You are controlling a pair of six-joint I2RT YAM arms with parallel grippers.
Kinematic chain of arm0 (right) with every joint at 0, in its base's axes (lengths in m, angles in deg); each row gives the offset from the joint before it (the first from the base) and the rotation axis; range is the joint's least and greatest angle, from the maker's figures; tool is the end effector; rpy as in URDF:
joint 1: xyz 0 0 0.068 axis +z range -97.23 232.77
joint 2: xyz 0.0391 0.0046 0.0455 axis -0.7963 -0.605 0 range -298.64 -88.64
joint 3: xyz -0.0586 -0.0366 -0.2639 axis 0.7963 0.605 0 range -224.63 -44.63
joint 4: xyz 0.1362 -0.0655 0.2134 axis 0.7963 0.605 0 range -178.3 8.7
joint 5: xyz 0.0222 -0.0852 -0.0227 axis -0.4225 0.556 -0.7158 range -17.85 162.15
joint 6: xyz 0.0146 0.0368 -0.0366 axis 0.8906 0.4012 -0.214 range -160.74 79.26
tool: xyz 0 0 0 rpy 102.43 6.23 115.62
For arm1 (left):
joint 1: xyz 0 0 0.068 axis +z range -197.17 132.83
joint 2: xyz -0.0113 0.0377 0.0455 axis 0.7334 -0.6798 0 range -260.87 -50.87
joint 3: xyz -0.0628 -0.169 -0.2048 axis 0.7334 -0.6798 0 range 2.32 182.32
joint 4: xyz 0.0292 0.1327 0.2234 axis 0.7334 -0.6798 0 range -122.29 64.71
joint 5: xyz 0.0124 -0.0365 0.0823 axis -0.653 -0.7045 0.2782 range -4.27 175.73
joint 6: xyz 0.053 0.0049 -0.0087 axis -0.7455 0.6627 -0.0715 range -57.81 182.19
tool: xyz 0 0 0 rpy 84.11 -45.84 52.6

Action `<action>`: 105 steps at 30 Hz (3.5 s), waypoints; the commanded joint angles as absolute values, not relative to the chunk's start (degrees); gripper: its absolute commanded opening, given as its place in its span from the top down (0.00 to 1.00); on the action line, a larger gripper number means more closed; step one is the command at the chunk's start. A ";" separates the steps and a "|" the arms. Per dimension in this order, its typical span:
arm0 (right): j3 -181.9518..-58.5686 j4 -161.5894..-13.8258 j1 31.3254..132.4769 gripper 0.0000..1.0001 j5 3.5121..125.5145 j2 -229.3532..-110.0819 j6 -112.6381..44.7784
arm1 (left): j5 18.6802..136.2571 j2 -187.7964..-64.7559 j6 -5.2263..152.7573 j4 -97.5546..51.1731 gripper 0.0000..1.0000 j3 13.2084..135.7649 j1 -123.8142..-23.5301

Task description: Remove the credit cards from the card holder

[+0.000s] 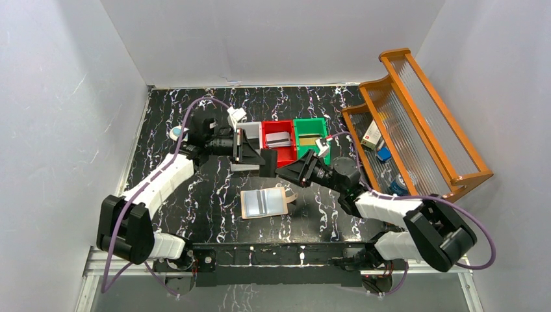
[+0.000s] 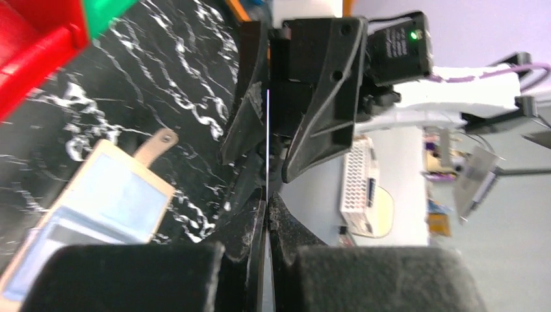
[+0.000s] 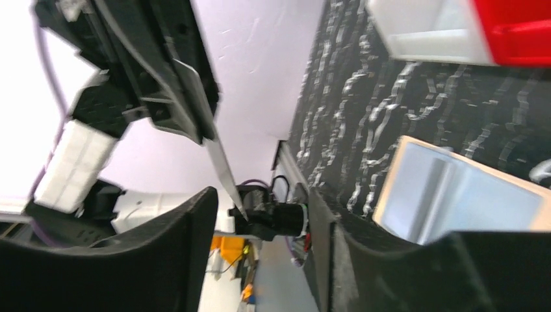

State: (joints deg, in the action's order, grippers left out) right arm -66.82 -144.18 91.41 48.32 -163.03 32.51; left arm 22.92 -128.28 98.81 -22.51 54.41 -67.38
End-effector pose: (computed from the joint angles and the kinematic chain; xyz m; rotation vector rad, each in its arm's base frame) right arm 0.1886 0.1692 0.2178 0.1481 1.8310 1.7951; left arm 0.2640 -0.1310 0.2861 0.5145 2.0675 -1.6863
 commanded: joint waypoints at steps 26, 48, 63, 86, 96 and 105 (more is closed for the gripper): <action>-66.56 -114.21 91.18 0.26 69.83 -144.32 24.30 | 72.38 -135.40 30.71 -41.95 1.00 72.10 -70.33; -65.25 -109.63 91.01 0.25 72.89 -139.05 24.45 | 86.94 -153.02 24.30 -38.11 1.00 79.92 -74.22; -62.24 -108.89 91.04 0.24 74.19 -136.67 25.52 | 90.05 -158.34 21.10 -34.85 1.00 77.66 -74.95; -62.46 -108.87 91.02 0.22 73.44 -137.94 26.00 | 80.04 -148.90 32.41 -34.19 0.51 75.00 -74.94; -70.01 -107.31 91.03 0.23 67.90 -144.73 21.84 | 76.53 -131.82 56.29 -33.16 0.30 65.55 -74.64; -76.67 -101.17 91.07 0.27 63.58 -152.34 21.12 | 85.00 -116.73 76.26 -43.72 0.20 54.41 -73.68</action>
State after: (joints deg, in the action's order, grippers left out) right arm -71.94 -104.31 91.36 66.37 -149.48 22.67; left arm 80.28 -122.70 64.21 -37.41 57.45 -74.53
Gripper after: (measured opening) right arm 0.749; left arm 0.758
